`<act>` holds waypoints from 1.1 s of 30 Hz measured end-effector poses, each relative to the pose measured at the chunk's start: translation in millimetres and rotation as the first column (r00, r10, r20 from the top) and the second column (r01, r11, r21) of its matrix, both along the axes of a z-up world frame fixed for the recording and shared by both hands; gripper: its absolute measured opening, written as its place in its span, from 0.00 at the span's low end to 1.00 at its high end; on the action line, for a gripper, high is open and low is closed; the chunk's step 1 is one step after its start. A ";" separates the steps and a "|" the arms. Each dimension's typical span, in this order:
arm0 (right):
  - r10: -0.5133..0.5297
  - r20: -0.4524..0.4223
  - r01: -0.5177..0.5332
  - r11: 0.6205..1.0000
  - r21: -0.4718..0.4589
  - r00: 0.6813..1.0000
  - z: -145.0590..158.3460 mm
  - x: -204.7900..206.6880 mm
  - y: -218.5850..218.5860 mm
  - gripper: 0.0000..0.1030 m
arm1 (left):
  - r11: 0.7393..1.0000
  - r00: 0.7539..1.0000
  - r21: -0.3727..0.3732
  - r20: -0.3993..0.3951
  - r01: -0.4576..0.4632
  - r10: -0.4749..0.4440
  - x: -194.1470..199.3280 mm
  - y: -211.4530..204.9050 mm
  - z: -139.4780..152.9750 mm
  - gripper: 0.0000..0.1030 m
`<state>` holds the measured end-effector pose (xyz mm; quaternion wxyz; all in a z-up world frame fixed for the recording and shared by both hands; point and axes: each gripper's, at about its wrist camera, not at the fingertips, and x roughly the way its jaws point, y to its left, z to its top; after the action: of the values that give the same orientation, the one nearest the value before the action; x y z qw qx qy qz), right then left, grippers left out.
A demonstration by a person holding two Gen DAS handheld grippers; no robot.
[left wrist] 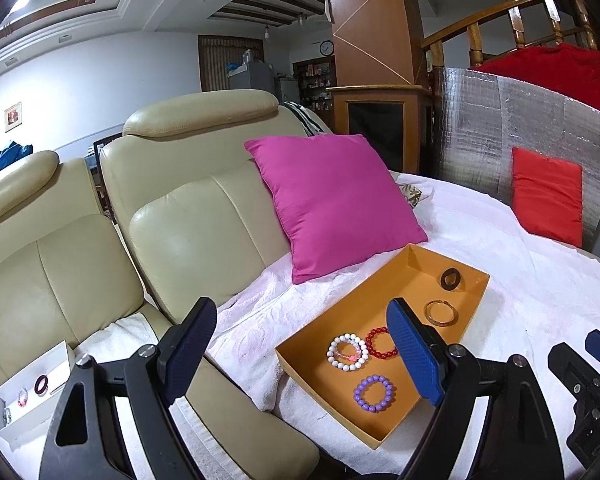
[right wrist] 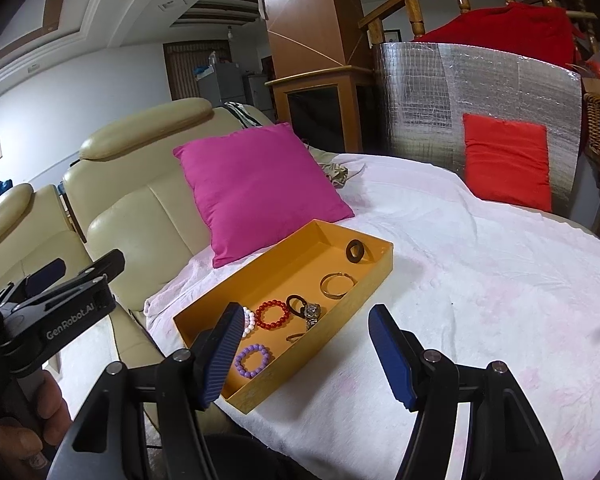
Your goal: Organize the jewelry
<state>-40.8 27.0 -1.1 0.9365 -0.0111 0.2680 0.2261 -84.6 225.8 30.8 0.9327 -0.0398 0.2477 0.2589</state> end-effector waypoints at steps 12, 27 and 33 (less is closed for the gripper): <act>-0.004 -0.001 0.004 1.000 -0.008 1.000 1.4 4.8 5.7 0.66 | 1.000 1.000 -0.011 0.005 -0.010 0.010 0.6 9.5 -1.1 0.84; -0.007 -0.008 0.007 1.000 -0.020 1.000 -0.4 15.6 21.3 0.66 | 1.000 1.000 -0.021 0.003 -0.012 0.012 4.5 24.7 -6.5 0.84; -0.006 -0.008 0.006 0.999 -0.035 1.000 -4.9 25.9 31.1 0.66 | 0.999 1.000 -0.026 -0.005 -0.028 0.028 6.5 31.6 -10.4 0.84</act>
<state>-14.9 58.2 -6.0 0.9357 -0.0257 0.2759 0.2185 -78.1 257.4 20.3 0.9278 -0.0549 0.2528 0.2689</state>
